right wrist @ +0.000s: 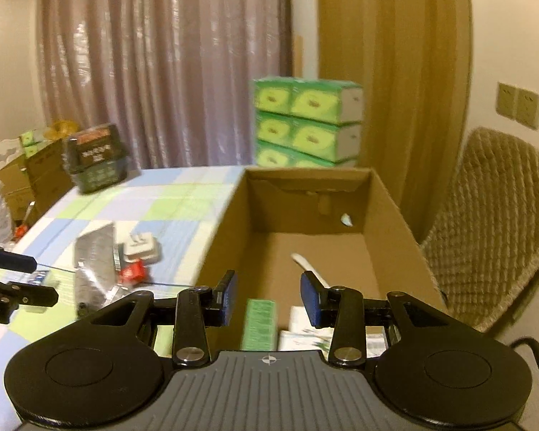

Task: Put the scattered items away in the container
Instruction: 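Move both grippers back toward the plastic tray and foil pouch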

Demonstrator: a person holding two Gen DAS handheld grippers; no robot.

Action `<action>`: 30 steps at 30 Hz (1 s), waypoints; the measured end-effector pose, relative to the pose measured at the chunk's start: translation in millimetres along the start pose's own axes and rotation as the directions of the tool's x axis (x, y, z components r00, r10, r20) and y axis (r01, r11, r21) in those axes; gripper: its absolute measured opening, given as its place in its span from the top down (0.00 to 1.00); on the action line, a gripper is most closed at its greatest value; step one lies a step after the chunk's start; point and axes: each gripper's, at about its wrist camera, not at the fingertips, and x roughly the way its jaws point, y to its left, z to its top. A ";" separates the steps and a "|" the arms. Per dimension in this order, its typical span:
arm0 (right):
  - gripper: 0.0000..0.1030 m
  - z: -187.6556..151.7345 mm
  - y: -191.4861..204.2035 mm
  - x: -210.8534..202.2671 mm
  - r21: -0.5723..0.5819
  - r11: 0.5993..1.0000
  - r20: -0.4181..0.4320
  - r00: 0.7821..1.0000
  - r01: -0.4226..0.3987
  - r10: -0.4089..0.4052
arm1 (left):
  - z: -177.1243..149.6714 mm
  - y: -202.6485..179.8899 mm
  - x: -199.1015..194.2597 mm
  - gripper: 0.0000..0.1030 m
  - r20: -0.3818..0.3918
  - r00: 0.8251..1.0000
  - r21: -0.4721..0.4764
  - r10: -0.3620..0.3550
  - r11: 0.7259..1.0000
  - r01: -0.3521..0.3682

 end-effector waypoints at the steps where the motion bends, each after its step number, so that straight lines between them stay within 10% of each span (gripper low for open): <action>1: 0.65 0.6 5.4 -1.6 -0.009 1.000 0.009 1.000 -0.014 0.014 | -4.6 7.7 -3.5 0.39 -0.005 1.000 -0.003 0.015 1.000 -0.015; 16: 0.38 -8.3 130.0 13.9 -0.197 0.953 -0.037 0.973 -0.231 0.228 | -65.2 92.0 -46.0 0.21 -0.096 0.986 0.005 0.139 0.990 -0.139; 30: 0.18 -48.0 158.2 80.7 -0.242 0.935 -0.231 0.952 -0.258 0.203 | -74.8 117.4 -22.1 0.14 -0.121 0.988 -0.028 0.100 0.994 -0.104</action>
